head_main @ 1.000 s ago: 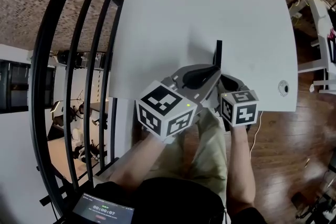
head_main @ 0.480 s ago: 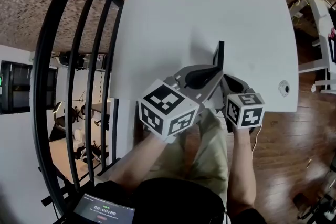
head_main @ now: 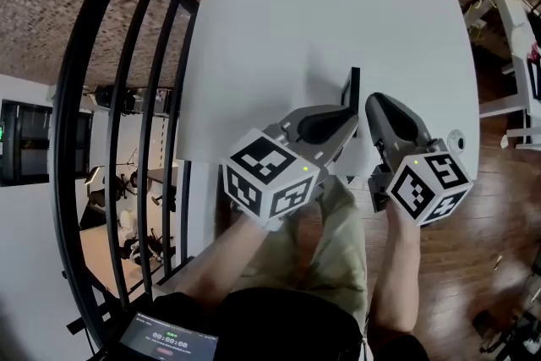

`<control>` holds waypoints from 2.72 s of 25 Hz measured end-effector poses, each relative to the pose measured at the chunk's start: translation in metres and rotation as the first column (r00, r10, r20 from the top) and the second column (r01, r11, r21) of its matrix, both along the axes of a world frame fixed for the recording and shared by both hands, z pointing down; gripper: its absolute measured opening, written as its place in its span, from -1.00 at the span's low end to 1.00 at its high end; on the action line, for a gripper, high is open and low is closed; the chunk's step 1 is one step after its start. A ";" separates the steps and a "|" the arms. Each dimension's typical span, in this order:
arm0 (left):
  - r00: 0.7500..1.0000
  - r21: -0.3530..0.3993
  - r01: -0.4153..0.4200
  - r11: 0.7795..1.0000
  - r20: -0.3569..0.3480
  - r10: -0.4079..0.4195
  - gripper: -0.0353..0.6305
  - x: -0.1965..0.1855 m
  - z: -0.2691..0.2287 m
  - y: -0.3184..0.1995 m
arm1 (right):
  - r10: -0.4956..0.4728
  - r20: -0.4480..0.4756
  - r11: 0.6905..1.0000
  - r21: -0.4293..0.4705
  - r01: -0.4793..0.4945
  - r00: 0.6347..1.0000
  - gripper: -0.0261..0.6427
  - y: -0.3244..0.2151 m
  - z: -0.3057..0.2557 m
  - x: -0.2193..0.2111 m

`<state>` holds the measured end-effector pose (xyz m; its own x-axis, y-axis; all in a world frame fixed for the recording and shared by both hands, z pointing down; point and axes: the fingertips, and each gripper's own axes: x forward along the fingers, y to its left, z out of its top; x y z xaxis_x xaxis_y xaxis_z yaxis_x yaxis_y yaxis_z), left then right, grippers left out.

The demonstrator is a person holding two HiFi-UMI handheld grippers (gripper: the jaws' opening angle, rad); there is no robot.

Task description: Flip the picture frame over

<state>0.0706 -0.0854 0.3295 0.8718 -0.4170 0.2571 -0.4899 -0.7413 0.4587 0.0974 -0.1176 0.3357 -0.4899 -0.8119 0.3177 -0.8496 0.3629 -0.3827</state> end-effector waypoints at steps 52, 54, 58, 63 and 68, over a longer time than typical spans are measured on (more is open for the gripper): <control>0.925 -0.178 -0.028 0.984 0.368 0.093 -0.77 0.003 0.142 -0.008 | -0.004 0.100 1.000 -0.012 0.006 0.995 -0.89 0.014 0.003 0.030; 0.923 -0.183 -0.033 0.983 0.371 0.100 -0.78 0.003 0.143 -0.008 | 0.003 0.114 1.000 -0.012 -0.002 0.993 -0.89 0.015 0.004 0.033; 0.921 -0.182 -0.041 0.982 0.375 0.108 -0.80 0.005 0.142 -0.007 | 0.020 0.140 1.000 -0.014 -0.018 0.990 -0.89 0.017 0.007 0.041; 0.921 -0.181 -0.048 0.982 0.372 0.113 -0.82 0.006 0.141 -0.006 | 0.047 0.167 0.999 -0.026 -0.043 0.985 -0.89 0.019 0.014 0.055; 0.926 -0.185 -0.050 0.981 0.359 0.115 -0.83 0.009 0.141 -0.005 | 0.085 0.219 0.996 -0.049 -0.077 0.972 -0.94 0.022 0.025 0.073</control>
<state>0.0801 -0.0908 0.4708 0.7322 -0.2696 0.6254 -0.5880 -0.7137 0.3806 0.1702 -0.0959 0.3605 -0.4846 -0.8406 0.2418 -0.7684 0.2770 -0.5770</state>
